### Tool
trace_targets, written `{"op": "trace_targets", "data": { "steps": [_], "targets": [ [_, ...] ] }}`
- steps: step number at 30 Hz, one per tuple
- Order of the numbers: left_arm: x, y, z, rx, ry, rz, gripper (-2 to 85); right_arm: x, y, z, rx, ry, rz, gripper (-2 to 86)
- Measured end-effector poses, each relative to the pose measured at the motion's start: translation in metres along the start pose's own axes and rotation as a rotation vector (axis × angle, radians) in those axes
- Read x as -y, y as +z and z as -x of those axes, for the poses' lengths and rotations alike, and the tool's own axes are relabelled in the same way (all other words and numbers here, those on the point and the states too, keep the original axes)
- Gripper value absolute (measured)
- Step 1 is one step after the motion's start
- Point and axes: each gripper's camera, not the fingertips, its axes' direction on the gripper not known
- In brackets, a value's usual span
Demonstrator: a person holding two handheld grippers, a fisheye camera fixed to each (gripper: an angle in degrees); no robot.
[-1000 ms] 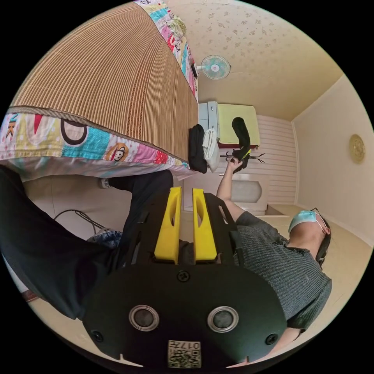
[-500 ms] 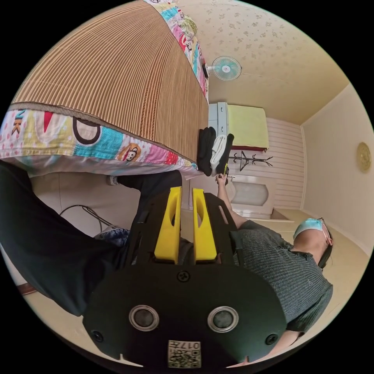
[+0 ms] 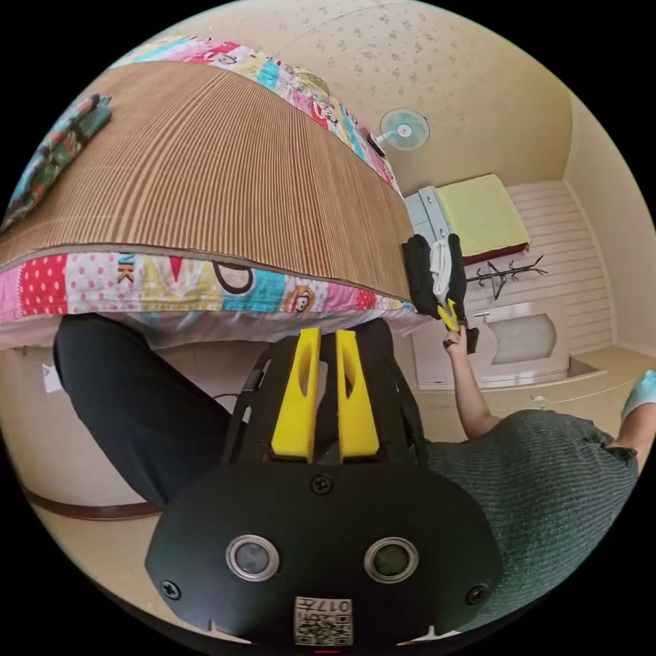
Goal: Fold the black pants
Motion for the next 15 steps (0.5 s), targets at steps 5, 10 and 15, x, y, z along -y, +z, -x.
{"op": "trace_targets", "data": {
  "steps": [5,10,15],
  "targets": [
    [-0.026,-0.013,-0.019,0.206,0.088,-0.114,-0.4,-0.112,0.041,0.07,0.017,-0.183,0.146,5.2],
    [-0.045,-0.019,-0.025,0.372,0.104,-0.191,-1.0,-0.192,0.041,0.137,-0.014,-0.387,-0.023,1.6],
    [-0.048,-0.006,-0.031,0.642,0.152,-0.296,-1.0,-0.216,0.111,0.191,-0.351,-0.509,0.168,0.8]
  ]
}}
